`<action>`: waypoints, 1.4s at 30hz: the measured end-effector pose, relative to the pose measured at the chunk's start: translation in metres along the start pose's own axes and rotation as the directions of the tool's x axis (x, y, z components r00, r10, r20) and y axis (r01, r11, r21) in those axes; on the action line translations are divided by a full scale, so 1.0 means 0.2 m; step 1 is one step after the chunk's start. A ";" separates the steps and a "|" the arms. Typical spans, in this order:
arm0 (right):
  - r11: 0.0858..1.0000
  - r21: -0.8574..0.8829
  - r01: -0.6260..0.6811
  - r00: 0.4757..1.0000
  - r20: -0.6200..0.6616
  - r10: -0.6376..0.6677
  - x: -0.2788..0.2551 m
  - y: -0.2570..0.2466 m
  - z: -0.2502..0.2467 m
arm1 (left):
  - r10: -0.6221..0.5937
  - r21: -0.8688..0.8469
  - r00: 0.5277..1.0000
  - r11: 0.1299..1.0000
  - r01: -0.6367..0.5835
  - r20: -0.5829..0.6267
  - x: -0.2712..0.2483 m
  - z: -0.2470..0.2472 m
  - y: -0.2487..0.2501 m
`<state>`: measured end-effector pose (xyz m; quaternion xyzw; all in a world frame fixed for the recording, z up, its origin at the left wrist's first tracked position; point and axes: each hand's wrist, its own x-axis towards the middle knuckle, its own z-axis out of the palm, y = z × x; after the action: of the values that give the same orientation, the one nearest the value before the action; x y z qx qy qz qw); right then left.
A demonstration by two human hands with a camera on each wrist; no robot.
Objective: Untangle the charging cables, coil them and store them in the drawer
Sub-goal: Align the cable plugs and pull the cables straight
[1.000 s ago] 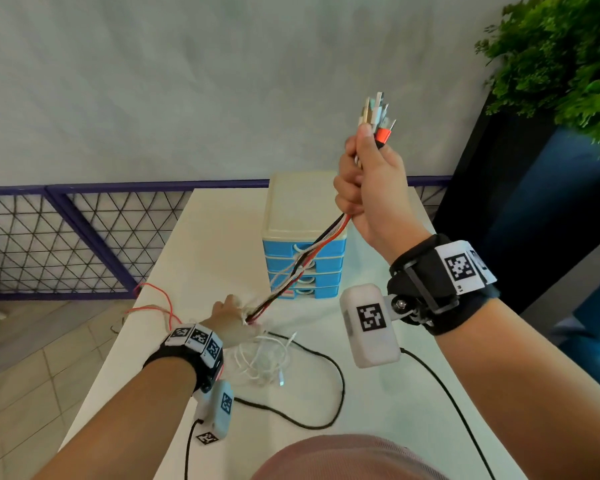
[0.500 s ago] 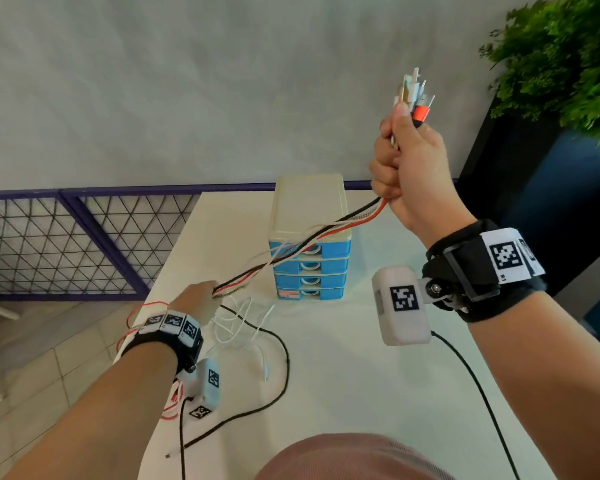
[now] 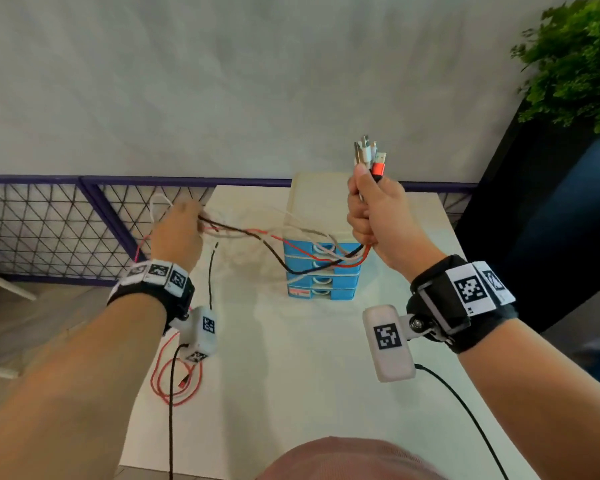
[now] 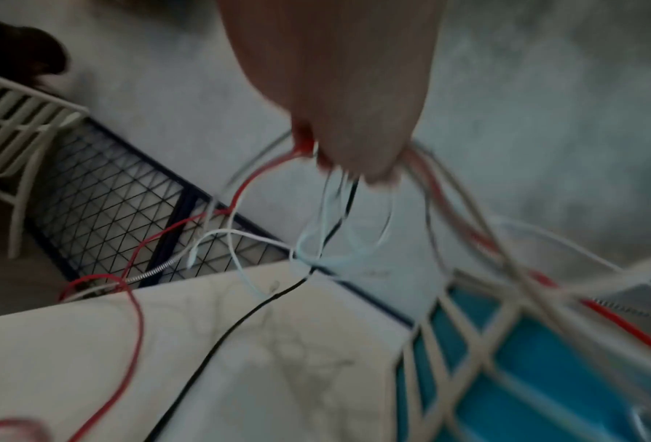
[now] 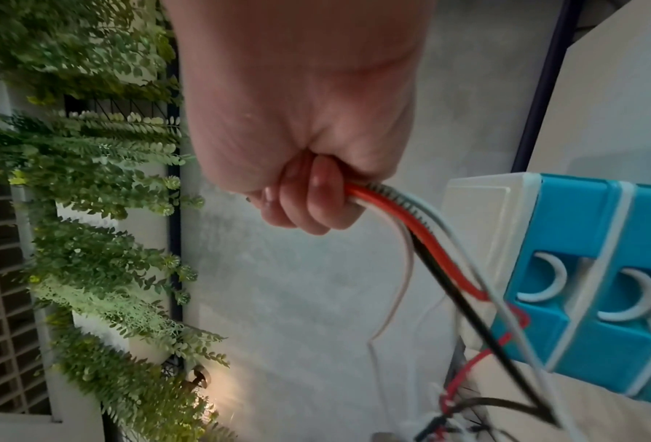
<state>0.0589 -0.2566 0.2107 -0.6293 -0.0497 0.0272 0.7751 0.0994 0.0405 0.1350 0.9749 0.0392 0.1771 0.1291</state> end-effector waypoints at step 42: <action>0.983 -0.181 0.022 0.999 -0.043 -0.030 -0.01 0.10 0.04 | 0.455 -0.890 0.777 0.349 0.294 0.435 -0.26 -0.07 0.91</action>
<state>0.0560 -0.2442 0.1936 -0.6965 -0.0423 -0.0020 0.7163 0.0516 -0.1373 0.1786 0.7203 -0.1659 -0.1592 0.6544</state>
